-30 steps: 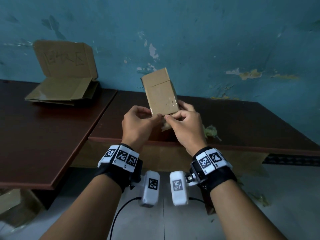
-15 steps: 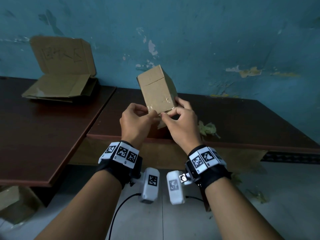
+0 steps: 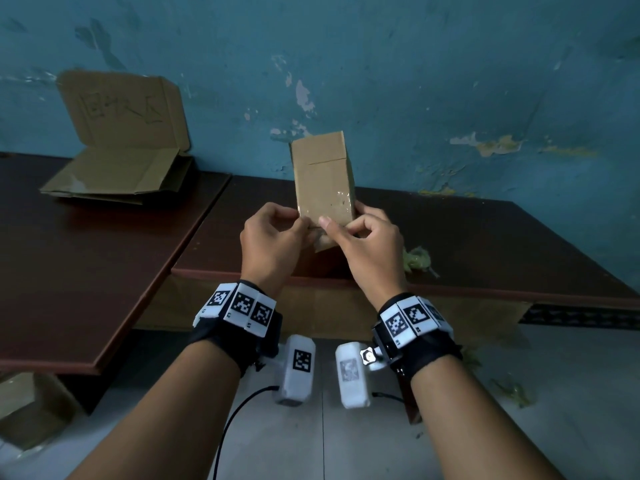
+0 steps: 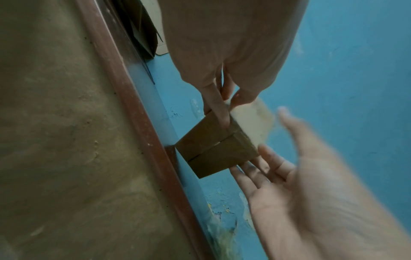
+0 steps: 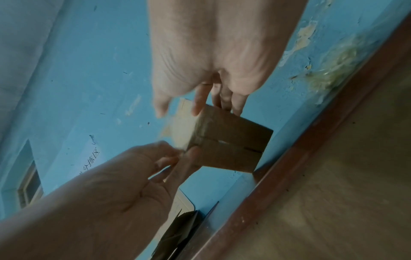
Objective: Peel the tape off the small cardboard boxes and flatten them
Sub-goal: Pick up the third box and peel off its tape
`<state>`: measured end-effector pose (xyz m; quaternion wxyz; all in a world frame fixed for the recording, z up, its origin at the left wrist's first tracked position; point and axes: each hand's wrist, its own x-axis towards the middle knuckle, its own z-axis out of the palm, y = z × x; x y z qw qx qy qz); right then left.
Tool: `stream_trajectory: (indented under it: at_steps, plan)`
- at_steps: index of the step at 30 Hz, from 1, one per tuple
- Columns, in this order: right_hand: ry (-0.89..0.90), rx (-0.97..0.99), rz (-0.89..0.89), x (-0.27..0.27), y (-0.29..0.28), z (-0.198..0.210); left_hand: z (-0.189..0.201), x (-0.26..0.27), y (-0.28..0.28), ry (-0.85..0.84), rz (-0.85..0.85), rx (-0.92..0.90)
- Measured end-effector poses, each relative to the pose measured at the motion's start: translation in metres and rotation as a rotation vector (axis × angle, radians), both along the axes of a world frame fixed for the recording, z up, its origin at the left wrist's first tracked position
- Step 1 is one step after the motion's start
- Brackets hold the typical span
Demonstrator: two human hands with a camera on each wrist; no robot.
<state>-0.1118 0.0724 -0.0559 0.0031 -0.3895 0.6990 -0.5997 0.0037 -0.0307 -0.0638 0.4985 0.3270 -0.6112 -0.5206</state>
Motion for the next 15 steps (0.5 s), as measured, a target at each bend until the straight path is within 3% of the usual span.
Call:
stream_trajectory:
  at_steps: [3,7,15]
  plan:
    - [-0.126,-0.033,-0.006,0.0004,0.0023,0.0028,0.0012,0.0018,0.0018,0.000,0.003,-0.005]
    - [-0.085,-0.021,-0.080,-0.0044,0.0029,0.0036,0.0074,0.0016,0.0078,0.048,-0.056,-0.005]
    - [-0.086,0.002,-0.067,-0.0040,-0.0025,-0.0014,0.0043,0.0042,0.0071,-0.162,0.061,-0.209]
